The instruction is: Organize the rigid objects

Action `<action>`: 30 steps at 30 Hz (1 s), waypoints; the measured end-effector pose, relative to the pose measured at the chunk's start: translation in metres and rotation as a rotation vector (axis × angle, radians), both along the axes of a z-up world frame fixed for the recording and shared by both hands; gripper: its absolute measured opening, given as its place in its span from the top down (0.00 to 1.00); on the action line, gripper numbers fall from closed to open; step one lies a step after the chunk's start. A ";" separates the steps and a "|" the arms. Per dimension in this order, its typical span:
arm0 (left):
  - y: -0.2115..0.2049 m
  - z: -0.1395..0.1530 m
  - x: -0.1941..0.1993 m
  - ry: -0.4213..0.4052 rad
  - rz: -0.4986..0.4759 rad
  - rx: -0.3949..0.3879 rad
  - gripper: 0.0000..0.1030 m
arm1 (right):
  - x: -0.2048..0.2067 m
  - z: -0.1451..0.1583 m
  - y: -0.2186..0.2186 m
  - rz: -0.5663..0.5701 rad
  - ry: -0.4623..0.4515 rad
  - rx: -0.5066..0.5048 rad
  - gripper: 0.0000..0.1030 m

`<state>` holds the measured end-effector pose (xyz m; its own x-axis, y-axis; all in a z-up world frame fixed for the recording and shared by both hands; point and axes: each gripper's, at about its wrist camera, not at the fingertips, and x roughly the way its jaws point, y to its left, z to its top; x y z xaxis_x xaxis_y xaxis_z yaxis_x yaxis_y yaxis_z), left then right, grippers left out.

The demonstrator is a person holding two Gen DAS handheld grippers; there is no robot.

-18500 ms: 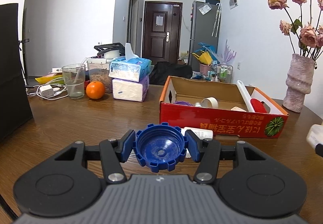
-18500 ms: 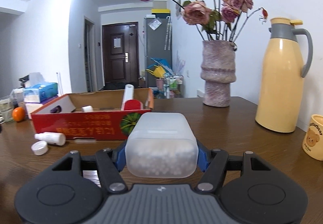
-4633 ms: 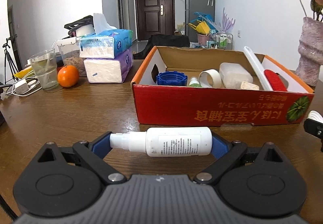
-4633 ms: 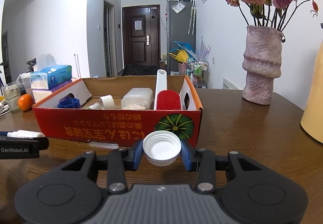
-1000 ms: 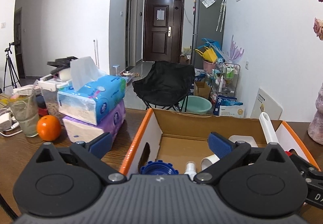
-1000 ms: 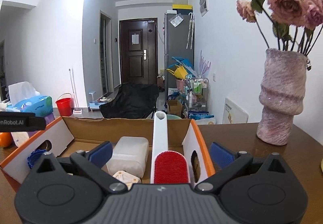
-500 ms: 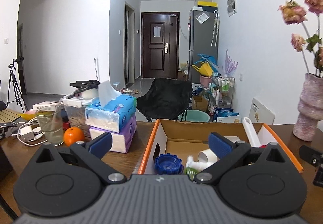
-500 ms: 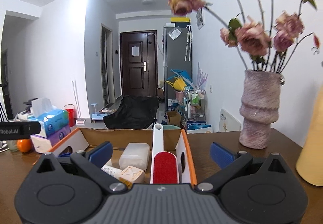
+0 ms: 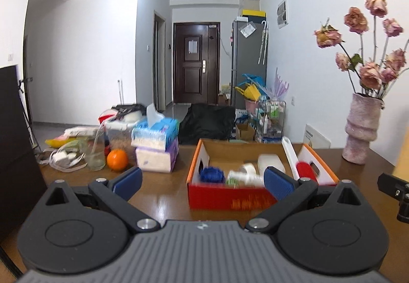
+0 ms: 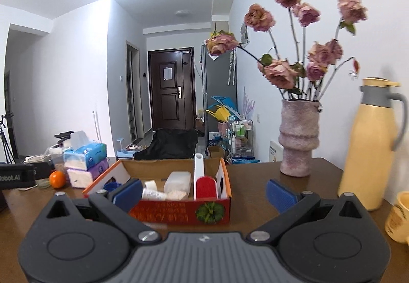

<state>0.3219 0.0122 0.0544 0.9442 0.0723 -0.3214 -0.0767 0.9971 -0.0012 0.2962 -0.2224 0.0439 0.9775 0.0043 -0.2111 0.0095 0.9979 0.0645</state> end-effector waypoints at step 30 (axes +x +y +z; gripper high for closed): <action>-0.008 -0.038 -0.246 0.036 -0.014 0.023 0.00 | -0.245 -0.033 0.001 0.039 -0.005 -0.073 0.00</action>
